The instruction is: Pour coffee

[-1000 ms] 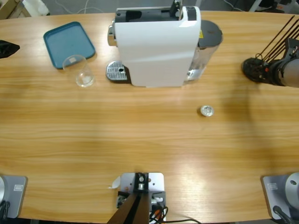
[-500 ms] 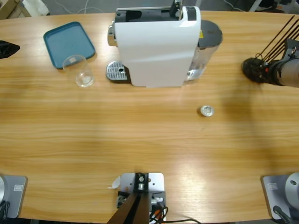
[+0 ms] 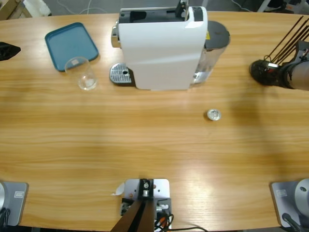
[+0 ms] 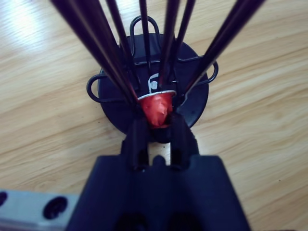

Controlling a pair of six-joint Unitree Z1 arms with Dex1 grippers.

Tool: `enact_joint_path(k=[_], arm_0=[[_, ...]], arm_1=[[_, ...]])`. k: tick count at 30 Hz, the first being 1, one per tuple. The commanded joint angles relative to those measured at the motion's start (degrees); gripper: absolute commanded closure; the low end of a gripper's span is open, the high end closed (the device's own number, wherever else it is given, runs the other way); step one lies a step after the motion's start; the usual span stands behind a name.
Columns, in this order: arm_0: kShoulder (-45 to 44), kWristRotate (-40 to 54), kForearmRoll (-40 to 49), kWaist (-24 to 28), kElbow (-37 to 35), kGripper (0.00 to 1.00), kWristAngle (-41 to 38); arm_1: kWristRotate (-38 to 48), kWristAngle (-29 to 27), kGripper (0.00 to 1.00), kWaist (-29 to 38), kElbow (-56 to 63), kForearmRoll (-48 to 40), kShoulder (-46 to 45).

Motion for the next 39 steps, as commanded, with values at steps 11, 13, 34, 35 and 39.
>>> enact_joint_path(k=[11,13,34,35,39], arm_0=[[0.13,0.49,0.36,-0.48,0.73,0.254,-0.76],[0.32,0.48,0.28,-0.48,0.73,0.254,-0.88],[0.11,0.34,-0.30,-0.48,0.73,0.257,-2.22],[0.16,0.34,-0.37,-0.48,0.73,0.257,-2.24],[0.05,0.34,-0.43,-0.48,0.64,0.257,-2.39]], arm_1=[[-0.08,-3.16,1.000,-0.62,2.37,-0.43,-2.48],[-1.26,-3.42,1.000,-0.58,2.33,1.12,-5.77],[-8.38,-3.56,1.000,0.28,-20.17,34.03,-23.86],[-8.59,-3.61,1.000,0.47,-21.96,35.68,-24.24],[-9.27,-3.79,1.000,0.75,-28.80,42.08,-25.17]])
